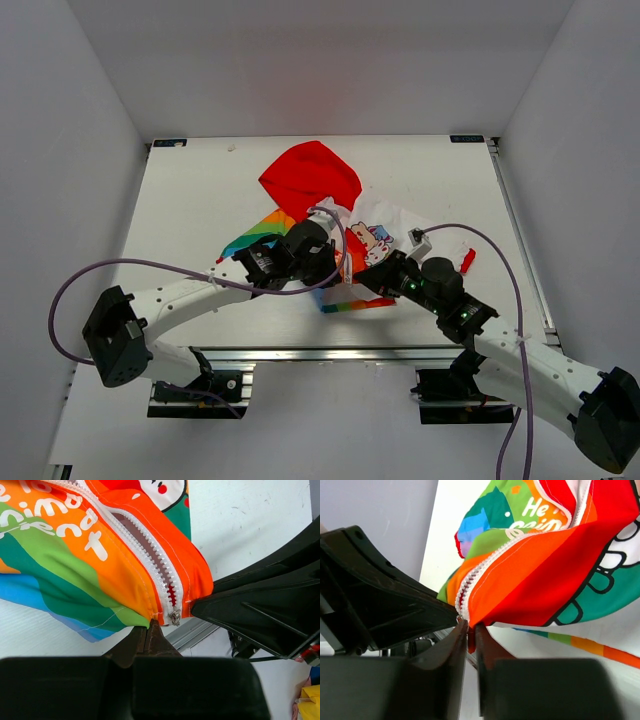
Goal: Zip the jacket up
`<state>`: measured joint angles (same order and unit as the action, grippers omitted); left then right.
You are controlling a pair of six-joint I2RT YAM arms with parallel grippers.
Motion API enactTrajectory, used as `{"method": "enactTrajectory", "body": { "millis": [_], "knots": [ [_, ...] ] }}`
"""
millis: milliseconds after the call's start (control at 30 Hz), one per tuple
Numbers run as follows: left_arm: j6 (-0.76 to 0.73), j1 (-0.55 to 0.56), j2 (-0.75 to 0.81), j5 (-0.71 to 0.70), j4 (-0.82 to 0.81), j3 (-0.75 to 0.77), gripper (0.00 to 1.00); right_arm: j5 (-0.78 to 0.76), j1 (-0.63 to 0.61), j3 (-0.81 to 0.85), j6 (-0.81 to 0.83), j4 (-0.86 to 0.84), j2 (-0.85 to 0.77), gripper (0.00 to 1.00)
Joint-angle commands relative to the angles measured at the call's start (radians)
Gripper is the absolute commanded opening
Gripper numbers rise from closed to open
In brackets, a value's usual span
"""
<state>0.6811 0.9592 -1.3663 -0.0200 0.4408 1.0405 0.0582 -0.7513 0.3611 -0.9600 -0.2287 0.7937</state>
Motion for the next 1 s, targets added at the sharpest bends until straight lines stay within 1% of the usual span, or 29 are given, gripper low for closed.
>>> {"method": "enactTrajectory", "body": {
  "millis": [0,67,100,300,400,567,633,667,767,800,867,967],
  "knots": [
    [0.001,0.003,0.010,0.020,-0.017,0.021,0.00,0.026,0.007,-0.002,0.009,-0.100,0.004,0.15],
    [0.001,0.003,0.016,0.057,-0.025,0.013,0.00,0.031,0.010,-0.005,0.012,-0.115,-0.002,0.04],
    [-0.003,0.003,0.019,0.066,-0.028,0.012,0.00,0.032,0.013,-0.007,0.014,-0.119,-0.005,0.00],
    [-0.032,0.003,0.041,0.143,-0.063,-0.026,0.00,0.020,0.020,-0.001,0.026,-0.129,-0.010,0.00],
    [-0.054,0.003,0.076,0.207,-0.106,-0.069,0.00,-0.001,0.035,0.015,0.032,-0.116,-0.008,0.00],
    [-0.083,0.003,0.125,0.258,-0.116,-0.120,0.00,-0.047,0.049,0.045,0.015,-0.097,0.002,0.00],
    [-0.081,0.004,0.127,0.261,-0.111,-0.134,0.00,-0.052,0.052,0.055,-0.002,-0.092,0.007,0.00],
    [-0.081,0.004,0.125,0.264,-0.109,-0.138,0.00,-0.093,0.050,0.064,-0.008,-0.092,0.013,0.00],
    [-0.078,0.019,0.122,0.252,-0.103,-0.151,0.00,-0.116,0.052,0.076,-0.039,-0.096,0.030,0.00],
    [-0.074,0.035,0.118,0.215,-0.100,-0.154,0.00,-0.118,0.053,0.091,-0.043,-0.093,0.036,0.00],
    [-0.072,0.044,0.112,0.184,-0.083,-0.155,0.00,-0.110,0.056,0.114,-0.043,-0.078,0.056,0.00],
    [-0.052,0.091,0.093,0.129,-0.054,-0.154,0.00,-0.113,0.059,0.159,-0.039,-0.049,0.067,0.00]
  ]
}}
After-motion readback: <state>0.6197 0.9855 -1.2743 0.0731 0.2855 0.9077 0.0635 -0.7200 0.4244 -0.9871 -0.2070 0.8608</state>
